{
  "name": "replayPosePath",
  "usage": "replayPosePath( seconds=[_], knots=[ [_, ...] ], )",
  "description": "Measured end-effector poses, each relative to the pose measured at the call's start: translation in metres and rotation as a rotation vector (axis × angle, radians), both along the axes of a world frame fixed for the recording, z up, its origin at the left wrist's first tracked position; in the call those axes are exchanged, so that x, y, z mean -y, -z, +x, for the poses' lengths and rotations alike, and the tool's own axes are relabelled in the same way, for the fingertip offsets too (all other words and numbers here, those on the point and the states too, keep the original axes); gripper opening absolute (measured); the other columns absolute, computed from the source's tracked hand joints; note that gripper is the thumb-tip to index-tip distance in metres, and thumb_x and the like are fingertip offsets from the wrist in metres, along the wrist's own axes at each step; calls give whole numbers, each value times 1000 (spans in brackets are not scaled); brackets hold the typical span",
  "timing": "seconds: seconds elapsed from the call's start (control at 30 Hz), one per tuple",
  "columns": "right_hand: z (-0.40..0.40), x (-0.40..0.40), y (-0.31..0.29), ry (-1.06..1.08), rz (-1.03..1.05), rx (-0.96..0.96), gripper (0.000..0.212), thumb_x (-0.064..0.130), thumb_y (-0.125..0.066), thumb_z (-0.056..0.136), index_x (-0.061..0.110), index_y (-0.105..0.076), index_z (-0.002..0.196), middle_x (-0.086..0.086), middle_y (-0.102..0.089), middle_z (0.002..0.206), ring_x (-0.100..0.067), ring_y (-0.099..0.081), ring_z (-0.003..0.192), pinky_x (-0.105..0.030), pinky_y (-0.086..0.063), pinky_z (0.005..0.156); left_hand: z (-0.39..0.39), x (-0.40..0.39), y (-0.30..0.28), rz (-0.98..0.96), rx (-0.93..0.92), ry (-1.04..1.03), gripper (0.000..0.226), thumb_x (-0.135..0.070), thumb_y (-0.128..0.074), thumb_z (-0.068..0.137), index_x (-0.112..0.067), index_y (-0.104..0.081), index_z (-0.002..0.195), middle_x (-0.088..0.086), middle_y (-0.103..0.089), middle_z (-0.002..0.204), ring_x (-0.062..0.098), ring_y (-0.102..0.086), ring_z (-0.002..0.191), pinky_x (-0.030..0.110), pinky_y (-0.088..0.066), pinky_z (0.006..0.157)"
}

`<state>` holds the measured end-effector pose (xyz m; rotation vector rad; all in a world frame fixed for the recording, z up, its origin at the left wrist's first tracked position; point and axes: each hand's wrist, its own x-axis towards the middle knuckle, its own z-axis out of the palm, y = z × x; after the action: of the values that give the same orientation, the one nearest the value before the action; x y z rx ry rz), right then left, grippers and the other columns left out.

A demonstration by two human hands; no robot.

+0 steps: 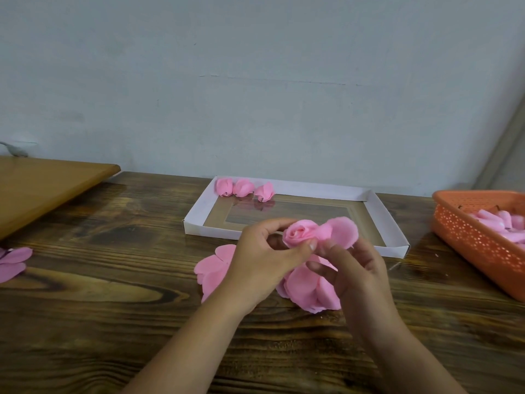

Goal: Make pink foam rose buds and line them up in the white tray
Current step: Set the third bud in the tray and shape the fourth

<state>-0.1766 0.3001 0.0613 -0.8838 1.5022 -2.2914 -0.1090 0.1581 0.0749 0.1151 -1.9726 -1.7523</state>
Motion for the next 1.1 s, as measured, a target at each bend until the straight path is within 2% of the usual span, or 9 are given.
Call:
replayPosePath(
  seconds=[0.23, 0.33, 0.47, 0.67, 0.77, 0.83, 0.93, 1.03, 1.1],
  knots=[
    [2, 0, 3, 118, 38, -125, 26, 16, -49, 106, 10, -74, 108, -5, -76, 111, -20, -72, 105, -27, -58, 81, -1, -2, 1, -84, -67, -34, 34, -42, -82, 72, -38, -77, 105, -11, -79, 100, 11, -75, 96, 43, -63, 84],
    [4, -1, 2, 171, 39, -156, 26, 20, -51, 104, 20, -77, 107, 1, -76, 111, -14, -71, 105, -29, -60, 81, 0, -2, 1, -158, -101, -68, 31, -27, -83, 78, -38, -76, 107, -13, -77, 102, 11, -73, 98, 40, -63, 84],
    [6, -2, 2, 277, 111, -227, 28, 32, -53, 94, 42, -76, 107, 5, -70, 123, -12, -63, 119, -38, -50, 98, -1, -2, 4, -244, -110, -96, 33, -16, -83, 81, -29, -77, 111, -11, -73, 105, 16, -70, 99, 42, -62, 83],
    [7, -2, 2, 229, 98, -178, 33, 31, -51, 93, 29, -74, 117, 5, -72, 123, -11, -64, 120, -37, -51, 101, -1, -3, 5, -260, -132, -108, 34, -11, -84, 80, -26, -77, 110, -12, -71, 104, 15, -70, 99, 37, -61, 83],
    [7, -4, 3, 236, 125, -204, 38, 31, -50, 94, 20, -70, 124, 12, -73, 120, -6, -64, 119, -26, -54, 98, 0, -4, 5, -312, -145, -120, 35, -10, -85, 79, -26, -77, 110, -13, -70, 104, 13, -68, 99, 27, -58, 81],
    [7, -4, 2, 245, 135, -230, 36, 31, -50, 94, 25, -69, 124, 18, -72, 119, -3, -63, 118, -21, -53, 93, 0, -5, 5, -347, -147, -123, 36, -12, -85, 79, -25, -77, 111, -14, -69, 104, 12, -67, 99, 26, -58, 80],
    [8, -3, 2, 249, 135, -256, 35, 31, -50, 95, 37, -70, 123, 10, -73, 119, -9, -63, 119, -29, -50, 96, 0, -5, 4, -357, -146, -125, 37, -13, -86, 79, -24, -76, 114, -14, -68, 106, 10, -67, 99, 27, -59, 82],
    [8, -3, 1, 253, 122, -228, 36, 31, -49, 95, 35, -69, 124, 8, -73, 120, -11, -65, 118, -37, -53, 99, 0, -5, 4, -362, -155, -125, 38, -14, -85, 79, -24, -75, 114, -15, -68, 106, 11, -67, 100, 29, -60, 82],
    [8, -2, 2, 243, 95, -185, 37, 30, -46, 95, 37, -69, 124, 10, -74, 118, -12, -67, 115, -33, -57, 96, 0, -6, 5, -359, -158, -121, 39, -17, -85, 79, -27, -74, 115, -17, -68, 106, 11, -67, 101, 31, -60, 82]
  ],
)
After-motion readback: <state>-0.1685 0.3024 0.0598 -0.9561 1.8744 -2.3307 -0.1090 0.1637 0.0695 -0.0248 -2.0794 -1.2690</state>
